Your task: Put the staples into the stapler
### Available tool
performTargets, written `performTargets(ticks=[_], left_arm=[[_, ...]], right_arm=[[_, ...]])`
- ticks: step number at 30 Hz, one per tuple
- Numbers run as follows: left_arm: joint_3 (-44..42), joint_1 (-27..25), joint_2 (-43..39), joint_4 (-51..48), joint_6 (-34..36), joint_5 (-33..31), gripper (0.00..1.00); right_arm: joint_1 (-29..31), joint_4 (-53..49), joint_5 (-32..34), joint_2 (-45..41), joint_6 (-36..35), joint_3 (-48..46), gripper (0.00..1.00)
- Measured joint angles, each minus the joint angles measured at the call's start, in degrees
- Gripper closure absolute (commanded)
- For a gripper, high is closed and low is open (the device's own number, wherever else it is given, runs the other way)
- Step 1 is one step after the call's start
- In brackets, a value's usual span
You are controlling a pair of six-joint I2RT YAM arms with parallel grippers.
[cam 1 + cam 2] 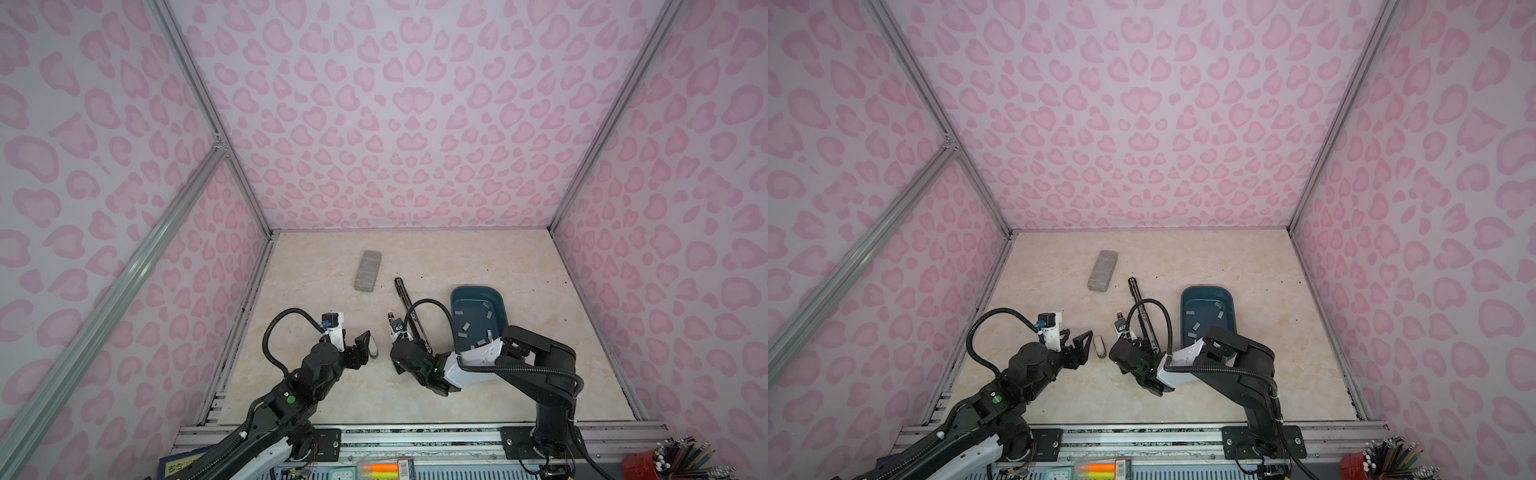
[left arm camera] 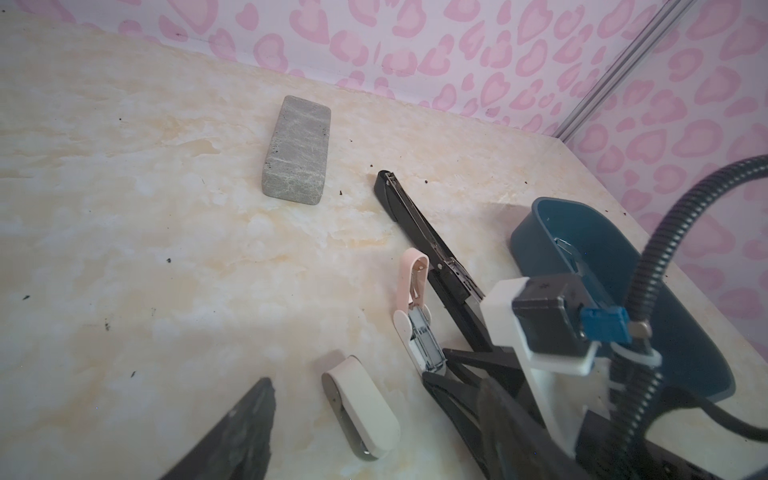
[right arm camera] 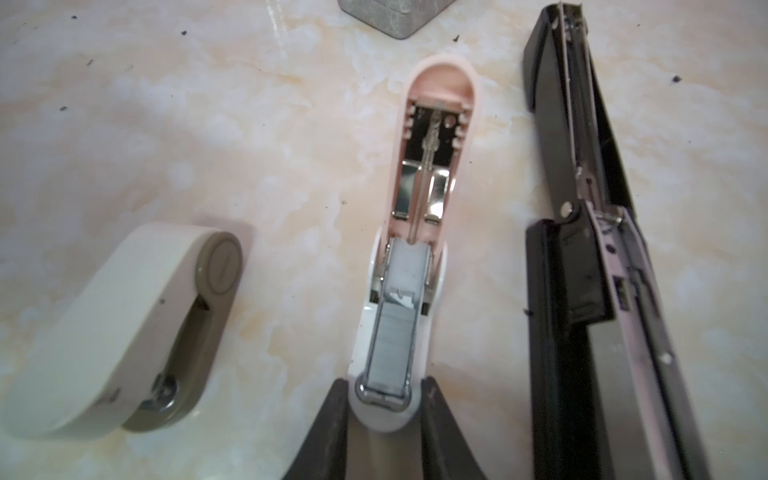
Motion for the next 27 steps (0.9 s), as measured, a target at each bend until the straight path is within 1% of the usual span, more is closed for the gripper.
performTargets(ticks=[3,6,9,11,12,13,15,17,22,27], left_arm=[[0.22,3.54,2.95,0.79,-0.55,1.97,0.22],[0.37,9.33,6.45,1.75,-1.18,5.90,0.22],[1.11,12.85,10.03,2.58,-1.33,9.31,0.25],[2.14,13.64,12.41,3.28,-1.29,11.26,0.27],[2.80,13.86,13.64,3.69,-1.25,11.93,0.28],[3.34,14.08,14.78,4.04,-1.07,12.37,0.29],[4.26,14.29,16.59,4.44,-0.63,12.90,0.30],[4.55,14.47,17.25,4.74,-0.63,13.57,0.29],[4.52,14.49,16.15,4.72,-0.39,13.84,0.28],[4.11,14.49,13.70,4.70,-0.13,13.79,0.26]], right_arm=[[1.57,1.22,0.50,-0.83,-0.74,-1.75,0.74],[3.30,3.43,-0.07,-1.70,-2.10,-3.89,0.74],[3.87,6.58,-1.44,-2.21,-2.95,-6.05,0.74],[3.87,8.98,-2.36,-2.23,-3.21,-7.26,0.74],[3.89,9.99,-2.89,-2.23,-3.45,-7.72,0.72],[4.00,10.45,-2.84,-2.23,-3.54,-7.96,0.69],[4.24,10.69,-3.02,-2.36,-3.61,-8.17,0.60],[4.26,10.45,-2.49,-2.64,-3.54,-8.35,0.54],[3.10,8.72,0.11,-2.38,-2.10,-7.45,0.44],[1.51,8.70,1.53,-1.07,-0.11,-6.27,0.40]])
